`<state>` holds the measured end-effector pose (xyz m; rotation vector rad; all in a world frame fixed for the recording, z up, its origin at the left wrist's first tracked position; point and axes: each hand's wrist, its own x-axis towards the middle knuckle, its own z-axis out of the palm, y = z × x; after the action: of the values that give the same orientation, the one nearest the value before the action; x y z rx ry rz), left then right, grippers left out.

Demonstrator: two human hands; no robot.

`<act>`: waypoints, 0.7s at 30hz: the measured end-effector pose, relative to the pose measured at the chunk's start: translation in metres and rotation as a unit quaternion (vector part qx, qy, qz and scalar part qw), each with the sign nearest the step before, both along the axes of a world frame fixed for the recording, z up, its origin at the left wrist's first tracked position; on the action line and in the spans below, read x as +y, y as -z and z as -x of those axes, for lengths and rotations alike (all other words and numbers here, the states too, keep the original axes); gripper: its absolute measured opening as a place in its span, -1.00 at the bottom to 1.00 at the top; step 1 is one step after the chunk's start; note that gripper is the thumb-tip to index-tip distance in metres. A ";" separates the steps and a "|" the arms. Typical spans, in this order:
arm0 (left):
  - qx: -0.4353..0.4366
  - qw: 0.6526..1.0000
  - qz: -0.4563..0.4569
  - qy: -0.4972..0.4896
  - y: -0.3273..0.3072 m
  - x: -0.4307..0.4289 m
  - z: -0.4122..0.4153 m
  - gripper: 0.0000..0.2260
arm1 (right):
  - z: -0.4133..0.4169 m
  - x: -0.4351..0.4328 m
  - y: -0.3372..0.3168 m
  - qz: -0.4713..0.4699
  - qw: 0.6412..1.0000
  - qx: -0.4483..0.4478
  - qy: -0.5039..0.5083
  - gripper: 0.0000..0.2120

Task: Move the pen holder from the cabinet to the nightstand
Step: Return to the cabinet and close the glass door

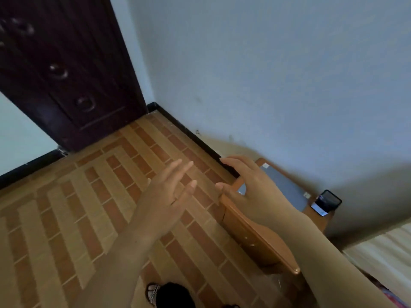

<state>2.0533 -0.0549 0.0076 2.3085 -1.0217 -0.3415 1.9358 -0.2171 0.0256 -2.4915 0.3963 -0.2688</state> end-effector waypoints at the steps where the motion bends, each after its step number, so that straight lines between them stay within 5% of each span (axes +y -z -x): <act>1: -0.001 1.000 0.000 -0.011 0.000 0.011 -0.011 -0.50 | -0.015 0.009 -0.001 0.000 1.000 0.006 -0.013 -0.50; 11: -0.031 0.987 -0.034 -0.153 -0.007 0.166 -0.135 -0.55 | -0.200 0.147 0.002 0.023 0.988 0.034 -0.152 -0.50; 21: -0.030 0.937 -0.044 -0.345 0.003 0.335 -0.192 -0.51 | -0.334 0.304 0.006 0.012 0.932 0.046 -0.359 -0.49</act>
<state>2.2453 0.2802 0.0043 2.5910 -0.1711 -0.0251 2.2699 0.0870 0.0198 -2.4891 -0.4918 0.1423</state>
